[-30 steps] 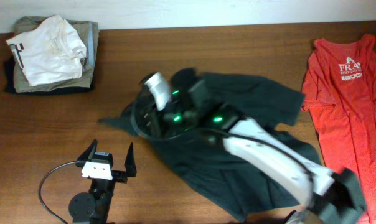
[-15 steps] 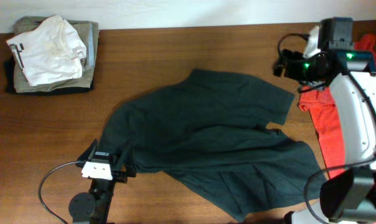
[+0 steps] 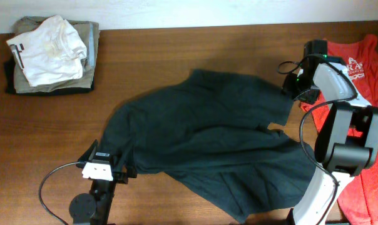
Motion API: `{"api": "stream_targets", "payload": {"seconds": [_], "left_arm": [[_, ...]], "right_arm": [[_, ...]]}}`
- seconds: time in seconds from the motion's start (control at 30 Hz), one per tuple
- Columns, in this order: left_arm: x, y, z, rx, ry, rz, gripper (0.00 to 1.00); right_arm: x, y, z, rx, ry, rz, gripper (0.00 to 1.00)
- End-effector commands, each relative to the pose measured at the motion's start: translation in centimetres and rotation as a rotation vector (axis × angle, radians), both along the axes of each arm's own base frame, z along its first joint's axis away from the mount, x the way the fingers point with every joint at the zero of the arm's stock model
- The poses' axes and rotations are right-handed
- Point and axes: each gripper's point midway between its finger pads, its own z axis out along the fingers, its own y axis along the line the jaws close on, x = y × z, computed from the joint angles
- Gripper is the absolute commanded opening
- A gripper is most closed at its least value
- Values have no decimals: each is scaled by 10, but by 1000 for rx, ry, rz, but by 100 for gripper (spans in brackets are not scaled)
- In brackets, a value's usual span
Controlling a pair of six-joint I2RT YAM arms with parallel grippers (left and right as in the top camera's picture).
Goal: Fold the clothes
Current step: 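Reach the right gripper to the dark green shirt and grasp it, then drag the dark green shirt leftward onto the table center with the right gripper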
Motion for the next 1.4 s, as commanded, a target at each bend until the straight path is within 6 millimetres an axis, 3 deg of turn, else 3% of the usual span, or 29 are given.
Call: {"api": "stream_targets", "payload": {"seconds": [0.0,0.13,0.17,0.27,0.33,0.4,0.43,0.5,0.53,0.57,0.6,0.67,0.73,0.8,0.87,0.9,1.0,1.13,1.17,1.27,1.3,1.37], "left_arm": [[0,1,-2,12,1,3,99],[0,1,-2,12,1,3,99],[0,1,-2,12,1,3,99],[0,1,-2,12,1,3,100],[0,1,-2,12,1,3,99],[0,1,-2,12,1,3,99],[0,1,-2,12,1,3,99],[0,1,-2,12,1,3,99],[0,1,-2,12,1,3,99],[0,1,-2,12,1,3,99],[0,1,-2,12,1,3,99],[0,1,-2,12,1,3,99],[0,1,-2,12,1,3,99],[0,1,-2,12,1,3,99],[0,1,-2,12,1,3,99],[0,1,-2,12,1,3,99],[0,1,-2,12,1,3,99],[0,1,-2,12,1,3,99],[0,1,-2,12,1,3,99],[0,-2,1,10,-13,-13,100],[-3,-16,13,7,-62,-96,99],[-8,-32,29,13,-131,-193,99]], "right_arm": [[-1,3,-27,-5,43,6,64],[6,2,-31,-8,19,6,56],[7,2,-31,-9,15,6,48],[14,11,-30,-9,-9,8,9],[33,35,-27,34,-77,36,4],[67,82,-15,114,-218,86,4],[107,137,16,171,-388,149,4],[131,178,53,222,-500,208,4],[151,220,103,265,-618,270,4],[161,247,145,283,-707,317,4],[169,272,198,303,-819,364,4],[175,285,274,322,-970,390,4],[173,280,318,319,-1045,395,7],[168,277,311,281,-1005,425,99],[160,253,275,141,-864,389,99],[152,228,257,65,-774,334,99],[114,170,238,30,-567,254,99],[63,114,239,78,-403,153,99],[46,98,246,86,-378,84,99],[-4,75,269,76,-314,31,99],[-28,66,277,23,-283,10,99],[-49,50,288,-65,-266,-37,99]]}}
